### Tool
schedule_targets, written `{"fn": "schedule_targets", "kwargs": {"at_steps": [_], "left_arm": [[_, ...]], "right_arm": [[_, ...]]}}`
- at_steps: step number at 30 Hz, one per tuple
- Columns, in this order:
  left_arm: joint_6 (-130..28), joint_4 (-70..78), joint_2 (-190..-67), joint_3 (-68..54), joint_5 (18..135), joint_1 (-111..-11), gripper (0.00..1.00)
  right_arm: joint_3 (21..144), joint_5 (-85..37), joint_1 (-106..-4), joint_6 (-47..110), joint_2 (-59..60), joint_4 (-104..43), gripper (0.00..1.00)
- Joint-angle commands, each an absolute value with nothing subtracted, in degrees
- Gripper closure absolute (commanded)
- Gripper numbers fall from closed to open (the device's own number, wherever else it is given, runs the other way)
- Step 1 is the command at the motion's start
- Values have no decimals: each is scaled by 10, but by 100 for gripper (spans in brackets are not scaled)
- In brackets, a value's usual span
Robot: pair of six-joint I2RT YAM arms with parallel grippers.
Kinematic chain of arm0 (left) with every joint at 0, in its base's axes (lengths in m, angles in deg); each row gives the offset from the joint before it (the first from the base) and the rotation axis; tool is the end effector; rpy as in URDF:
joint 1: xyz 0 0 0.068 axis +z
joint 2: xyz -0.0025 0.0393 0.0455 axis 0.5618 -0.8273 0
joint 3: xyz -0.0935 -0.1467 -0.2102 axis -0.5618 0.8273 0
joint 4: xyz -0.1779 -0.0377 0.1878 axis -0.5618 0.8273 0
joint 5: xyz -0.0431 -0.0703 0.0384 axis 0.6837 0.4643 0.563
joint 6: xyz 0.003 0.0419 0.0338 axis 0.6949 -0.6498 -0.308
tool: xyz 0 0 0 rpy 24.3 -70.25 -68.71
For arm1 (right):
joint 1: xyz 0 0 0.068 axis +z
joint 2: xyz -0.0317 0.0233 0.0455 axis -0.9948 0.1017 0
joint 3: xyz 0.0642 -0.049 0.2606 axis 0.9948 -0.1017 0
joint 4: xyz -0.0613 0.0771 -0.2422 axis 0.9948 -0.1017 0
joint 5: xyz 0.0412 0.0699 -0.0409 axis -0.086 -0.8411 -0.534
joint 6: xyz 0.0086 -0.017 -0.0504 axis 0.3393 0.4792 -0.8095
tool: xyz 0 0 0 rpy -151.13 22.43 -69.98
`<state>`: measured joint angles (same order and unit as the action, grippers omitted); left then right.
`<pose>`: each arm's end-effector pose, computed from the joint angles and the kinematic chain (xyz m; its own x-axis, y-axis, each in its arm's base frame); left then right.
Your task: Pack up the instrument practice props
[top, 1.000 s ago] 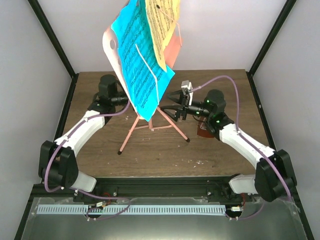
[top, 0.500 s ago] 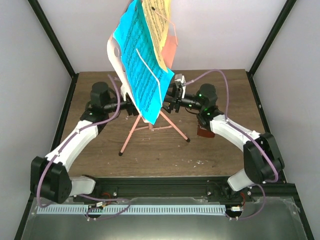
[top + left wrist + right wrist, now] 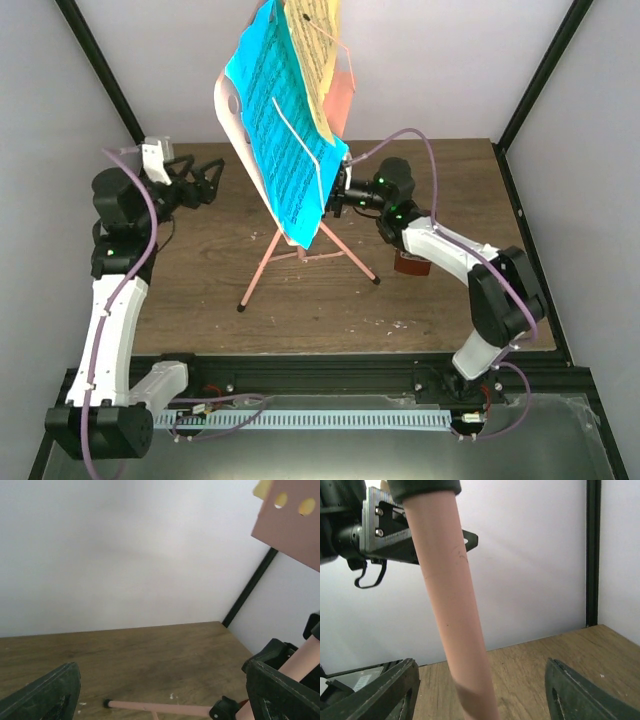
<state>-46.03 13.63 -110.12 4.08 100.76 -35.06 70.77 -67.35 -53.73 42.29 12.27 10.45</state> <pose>0.2213 -0.0227 0.4059 -0.2125 -0.2302 -0.9497 0.5123 0.8013 -0.3089 0.3069 0.2122 0.3295 -0.1312 0.1431 -0.9810 -0.9806 0.1270 0.1496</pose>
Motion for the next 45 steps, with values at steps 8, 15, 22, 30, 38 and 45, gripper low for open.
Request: {"fn": "schedule_targets", "kwargs": {"at_steps": [8,15,22,30,38,45], "left_arm": [[-572,208,-1008,114,840,-324,8],[-597,209,-989,143,812,-325,9],[-605,214,-974,150,774,-332,9],[-617,213,-964,159,748,-347,9],[-623,211,-960,164,729,-364,9],[-624,211,-963,165,727,-371,9]], "right_arm": [[772,-699,-505,387,186,103,58],[766,-642,-488,335,168,76,93],[721,-420,-460,295,118,89,99],[739,-197,-449,314,117,49,99],[787,-4,-413,293,148,23,99],[888,140,-378,276,210,-47,99]]}}
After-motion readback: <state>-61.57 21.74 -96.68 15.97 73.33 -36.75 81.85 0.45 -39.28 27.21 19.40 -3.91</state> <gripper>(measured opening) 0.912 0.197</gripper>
